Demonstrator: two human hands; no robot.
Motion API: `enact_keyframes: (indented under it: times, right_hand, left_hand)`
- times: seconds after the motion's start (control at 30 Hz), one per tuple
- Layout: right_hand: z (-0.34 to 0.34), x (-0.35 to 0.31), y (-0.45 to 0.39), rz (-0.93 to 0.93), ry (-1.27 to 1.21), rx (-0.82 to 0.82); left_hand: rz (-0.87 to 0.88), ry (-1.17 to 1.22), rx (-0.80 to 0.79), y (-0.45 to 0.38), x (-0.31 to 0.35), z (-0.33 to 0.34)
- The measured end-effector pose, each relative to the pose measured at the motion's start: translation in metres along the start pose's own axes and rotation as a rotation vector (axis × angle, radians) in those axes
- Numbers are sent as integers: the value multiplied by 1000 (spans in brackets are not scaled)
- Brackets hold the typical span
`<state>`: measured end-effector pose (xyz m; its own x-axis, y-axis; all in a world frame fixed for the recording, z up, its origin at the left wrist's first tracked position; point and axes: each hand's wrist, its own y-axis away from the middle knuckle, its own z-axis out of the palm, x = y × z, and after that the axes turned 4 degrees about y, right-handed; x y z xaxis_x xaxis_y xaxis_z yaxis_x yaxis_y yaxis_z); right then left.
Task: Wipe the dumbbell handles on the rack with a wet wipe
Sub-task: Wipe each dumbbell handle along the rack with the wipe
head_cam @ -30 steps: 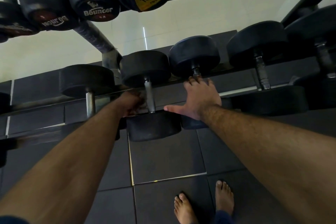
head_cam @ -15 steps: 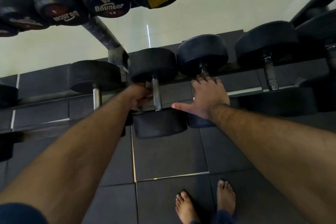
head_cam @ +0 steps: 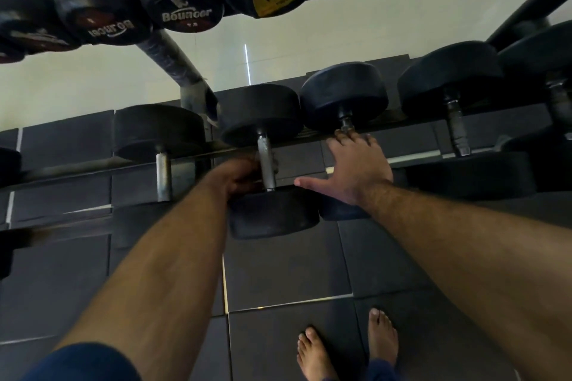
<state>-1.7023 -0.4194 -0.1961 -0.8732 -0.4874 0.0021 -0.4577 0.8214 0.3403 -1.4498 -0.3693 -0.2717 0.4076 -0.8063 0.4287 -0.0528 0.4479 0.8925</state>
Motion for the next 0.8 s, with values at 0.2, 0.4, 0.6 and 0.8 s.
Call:
enact_keyframes:
  times: [0.2, 0.4, 0.6, 0.8]
  right_hand:
    - [-1, -2, 2, -8, -17, 0]
    - [-4, 4, 5, -37, -90, 7]
    - [-11, 52, 12, -174, -100, -15]
    - [-18, 201, 12, 68, 61, -120]
  left_hand:
    - [211, -529, 284, 35, 3, -41]
    - [489, -137, 305, 85, 8, 17]
    - [556, 40, 229, 95, 1, 119]
    - [671, -137, 373, 71, 0, 194]
